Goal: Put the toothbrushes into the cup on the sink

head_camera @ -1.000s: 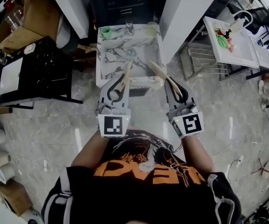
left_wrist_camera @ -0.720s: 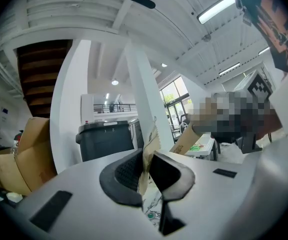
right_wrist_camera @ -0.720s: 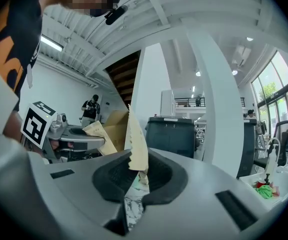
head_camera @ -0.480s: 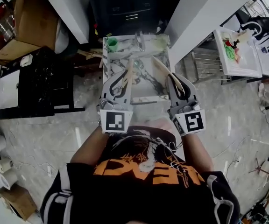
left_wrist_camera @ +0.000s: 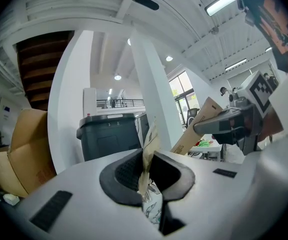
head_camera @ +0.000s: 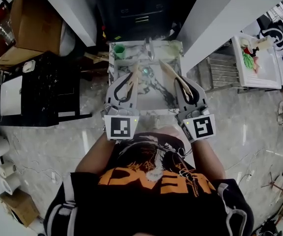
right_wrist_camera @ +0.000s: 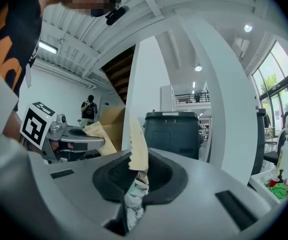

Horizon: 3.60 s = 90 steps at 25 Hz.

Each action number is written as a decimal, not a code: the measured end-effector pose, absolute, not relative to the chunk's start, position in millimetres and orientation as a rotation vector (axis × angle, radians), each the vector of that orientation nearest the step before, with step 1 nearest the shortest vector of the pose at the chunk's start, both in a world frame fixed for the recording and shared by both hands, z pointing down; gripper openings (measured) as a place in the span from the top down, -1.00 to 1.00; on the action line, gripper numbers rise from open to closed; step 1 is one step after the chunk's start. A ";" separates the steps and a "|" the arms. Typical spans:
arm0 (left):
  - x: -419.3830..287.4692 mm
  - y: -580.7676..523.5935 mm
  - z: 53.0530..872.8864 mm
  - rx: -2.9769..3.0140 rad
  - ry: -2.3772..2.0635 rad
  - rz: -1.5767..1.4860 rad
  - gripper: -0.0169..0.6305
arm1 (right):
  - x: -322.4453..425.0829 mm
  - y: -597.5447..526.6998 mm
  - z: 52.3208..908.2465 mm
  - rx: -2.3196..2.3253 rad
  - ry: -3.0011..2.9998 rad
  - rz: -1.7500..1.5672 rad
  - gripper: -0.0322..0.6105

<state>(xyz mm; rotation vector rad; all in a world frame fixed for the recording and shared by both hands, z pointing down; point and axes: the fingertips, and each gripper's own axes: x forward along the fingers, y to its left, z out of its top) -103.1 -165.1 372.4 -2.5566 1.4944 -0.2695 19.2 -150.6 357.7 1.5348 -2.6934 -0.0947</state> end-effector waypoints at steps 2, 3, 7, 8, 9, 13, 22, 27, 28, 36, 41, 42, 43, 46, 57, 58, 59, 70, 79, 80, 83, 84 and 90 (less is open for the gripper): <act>-94.3 -173.0 368.3 -2.548 1.497 -0.266 0.79 | 24.5 -158.7 356.1 1.520 -2.710 -0.099 0.77; -89.6 -177.5 366.3 -2.541 1.499 -0.264 0.79 | 28.2 -163.4 355.3 1.516 -2.717 -0.102 0.77; -69.8 -193.3 363.9 -2.515 1.498 -0.279 0.79 | 51.3 -178.8 367.2 1.479 -2.676 -0.049 0.77; -64.3 -197.2 364.3 -2.514 1.502 -0.281 0.79 | 58.9 -182.4 372.2 1.468 -2.657 -0.030 0.77; -59.2 -201.4 364.9 -2.514 1.509 -0.284 0.79 | 65.7 -186.9 374.6 1.465 -2.655 -0.022 0.77; -44.4 -214.2 366.5 -2.500 1.542 -0.286 0.79 | 79.3 -204.3 376.5 1.449 -2.704 -0.044 0.77; -33.0 -228.9 362.4 -2.504 1.521 -0.274 0.79 | 71.4 -228.8 362.0 1.426 -2.792 -0.095 0.77; -33.3 -241.3 369.3 -2.525 1.498 -0.299 0.79 | 69.2 -241.1 367.7 1.433 -2.772 -0.089 0.77; -32.1 -243.2 371.7 -2.531 1.493 -0.301 0.79 | 70.5 -243.2 371.2 1.435 -2.757 -0.078 0.77; -15.4 -268.1 396.8 -2.598 1.463 -0.299 0.79 | 97.4 -270.3 408.0 1.474 -2.596 -0.006 0.77; -0.2 -282.0 410.5 -2.649 1.416 -0.281 0.79 | 115.3 -299.2 437.1 1.503 -2.531 0.017 0.77; 2.0 -284.6 413.2 -2.656 1.414 -0.286 0.79 | 119.4 -305.4 445.0 1.505 -2.515 0.032 0.77; 3.8 -287.4 415.9 -2.660 1.411 -0.294 0.79 | 123.2 -312.0 453.4 1.506 -2.501 0.049 0.77; 7.7 -294.6 424.0 -2.664 1.402 -0.322 0.79 | 131.3 -332.3 478.9 1.504 -2.462 0.101 0.77; 3.1 -303.0 436.4 -2.652 1.433 -0.400 0.79 | 137.1 -383.3 570.8 1.406 -2.338 0.313 0.77; 2.2 -302.6 437.5 -2.650 1.439 -0.404 0.79 | 136.3 -386.7 575.9 1.398 -2.331 0.324 0.77; 1.1 -302.3 438.3 -2.647 1.445 -0.407 0.79 | 135.2 -390.2 581.3 1.389 -2.324 0.331 0.77; -7.5 -303.6 436.4 -2.632 1.491 -0.411 0.79 | 123.3 -398.5 607.8 1.306 -2.308 0.360 0.12; -4.5 -301.1 428.9 -2.627 1.460 -0.388 0.79 | 87.6 -344.8 520.4 1.246 -2.531 0.159 0.05; -4.9 -300.4 428.1 -2.627 1.455 -0.387 0.79 | 82.2 -335.2 506.3 1.240 -2.559 0.121 0.08; -7.6 -297.2 426.1 -2.631 1.449 -0.374 0.79 | 66.3 -312.4 471.9 1.209 -2.633 0.047 0.30; -8.8 -296.1 425.5 -2.633 1.451 -0.368 0.79 | 60.8 -306.6 464.3 1.191 -2.656 0.047 0.42; -14.3 -285.9 418.6 -2.627 1.443 -0.354 0.79 | 34.6 -290.1 433.1 1.162 -2.754 0.045 0.86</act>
